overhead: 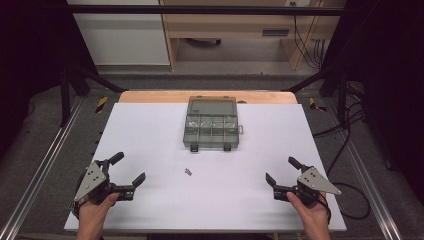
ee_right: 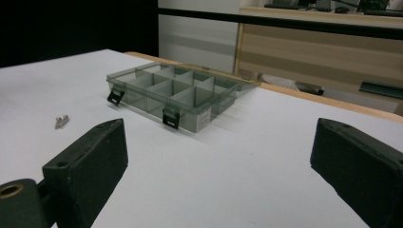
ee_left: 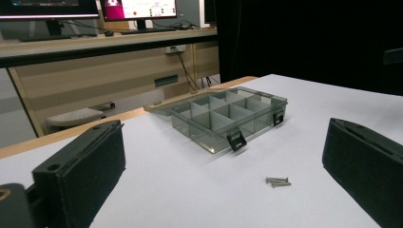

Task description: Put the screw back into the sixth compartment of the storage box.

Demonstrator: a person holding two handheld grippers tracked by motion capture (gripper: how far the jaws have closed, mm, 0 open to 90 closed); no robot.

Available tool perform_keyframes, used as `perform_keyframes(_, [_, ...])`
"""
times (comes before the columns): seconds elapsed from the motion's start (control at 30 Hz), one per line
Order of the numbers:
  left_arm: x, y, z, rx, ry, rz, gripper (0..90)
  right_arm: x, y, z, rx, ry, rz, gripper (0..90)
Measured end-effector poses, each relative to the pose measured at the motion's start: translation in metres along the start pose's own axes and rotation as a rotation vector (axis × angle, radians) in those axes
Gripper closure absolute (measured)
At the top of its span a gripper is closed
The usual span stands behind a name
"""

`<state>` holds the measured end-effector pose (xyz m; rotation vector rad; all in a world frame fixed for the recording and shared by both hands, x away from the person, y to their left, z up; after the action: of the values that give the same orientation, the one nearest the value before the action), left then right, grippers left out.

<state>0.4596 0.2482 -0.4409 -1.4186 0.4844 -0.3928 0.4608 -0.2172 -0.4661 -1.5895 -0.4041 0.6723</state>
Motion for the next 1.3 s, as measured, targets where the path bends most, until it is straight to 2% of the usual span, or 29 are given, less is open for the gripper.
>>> perform_keyframes(0.17, [0.0,0.0,0.0,0.002,-0.004,0.0,0.4,0.001,0.003,0.004,-0.013,-0.004,0.033,6.3])
perform_keyframes(0.3, [0.001,0.001,-0.001,0.009,-0.004,0.005,0.4,-0.001,0.008,0.009,-0.047,-0.008,0.089,7.5])
perform_keyframes(0.37, [0.001,0.001,-0.002,0.013,-0.004,0.009,0.4,-0.001,0.013,0.012,-0.085,-0.012,0.136,7.9])
perform_keyframes(0.4, [0.001,0.001,-0.002,0.013,-0.004,0.009,0.4,-0.001,0.013,0.012,-0.085,-0.012,0.136,7.9])
perform_keyframes(0.43, [0.001,0.002,-0.002,0.02,-0.007,0.014,0.4,0.005,0.016,0.02,-0.088,-0.057,0.171,8.8])
perform_keyframes(0.47, [0.0,0.002,-0.001,0.025,-0.014,0.014,0.5,0.007,0.017,0.023,-0.089,-0.077,0.179,8.8])
perform_keyframes(0.53, [0.0,0.001,0.0,0.025,-0.02,0.012,0.5,0.011,0.016,0.026,-0.09,-0.092,0.185,8.8])
perform_keyframes(0.57, [-0.001,0.001,0.002,0.015,-0.029,0.007,0.5,0.018,0.013,0.033,-0.081,-0.107,0.207,9.2])
perform_keyframes(0.6, [-0.001,0.001,0.002,0.015,-0.029,0.007,0.5,0.018,0.013,0.033,-0.081,-0.107,0.207,9.2])
perform_keyframes(0.63, [-0.001,0.001,0.003,0.009,-0.031,0.007,0.5,0.022,0.012,0.036,-0.089,-0.111,0.23,9.3])
perform_keyframes(0.67, [-0.001,0.002,0.004,0.011,-0.034,0.008,0.5,0.032,0.012,0.042,-0.095,-0.12,0.318,10.3])
perform_keyframes(0.7, [-0.001,0.002,0.004,0.011,-0.034,0.008,0.5,0.032,0.012,0.042,-0.095,-0.12,0.318,10.3])
perform_keyframes(0.73, [-0.001,0.001,0.003,0.012,-0.034,0.008,0.5,0.041,0.011,0.046,-0.087,-0.133,0.375,11.4])
perform_keyframes(0.83, [-0.001,0.001,0.002,0.022,-0.032,0.009,0.5,0.05,0.006,0.053,-0.086,-0.149,0.396,12.4])
perform_keyframes(0.9, [-0.001,0.001,0.003,0.023,-0.034,0.008,0.6,0.062,0.0,0.061,-0.104,-0.169,0.42,11.0])
perform_keyframes(1.0, [0.0,0.001,0.003,0.022,-0.035,0.013,0.6,0.08,-0.007,0.074,-0.118,-0.203,0.476,9.3])
perform_keyframes(1.03, [0.0,0.002,0.003,0.023,-0.036,0.013,0.6,0.09,-0.011,0.082,-0.115,-0.232,0.502,8.2])
perform_keyframes(1.13, [-0.001,0.001,0.003,0.023,-0.036,0.01,0.6,0.108,-0.017,0.093,-0.152,-0.262,0.546,8.3])
perform_keyframes(1.2, [-0.001,0.001,0.003,0.021,-0.034,0.009,0.6,0.117,-0.02,0.097,-0.154,-0.263,0.563,7.9])
perform_keyframes(1.3, [-0.001,0.001,0.003,0.014,-0.032,0.005,0.6,0.13,-0.024,0.102,-0.16,-0.294,0.601,7.4])
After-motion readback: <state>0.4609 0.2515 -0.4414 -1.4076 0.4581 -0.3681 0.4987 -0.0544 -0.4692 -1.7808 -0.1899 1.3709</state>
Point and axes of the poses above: each handheld gripper's, and its own axes: x roughly forward along the jaws, y roughly out of its underside, z roughly to its left, the point moved 7 cm from there along x, roughly forward along the jaws, and after that the axes turned 8 degrees about -y, right-handed, at the moved point
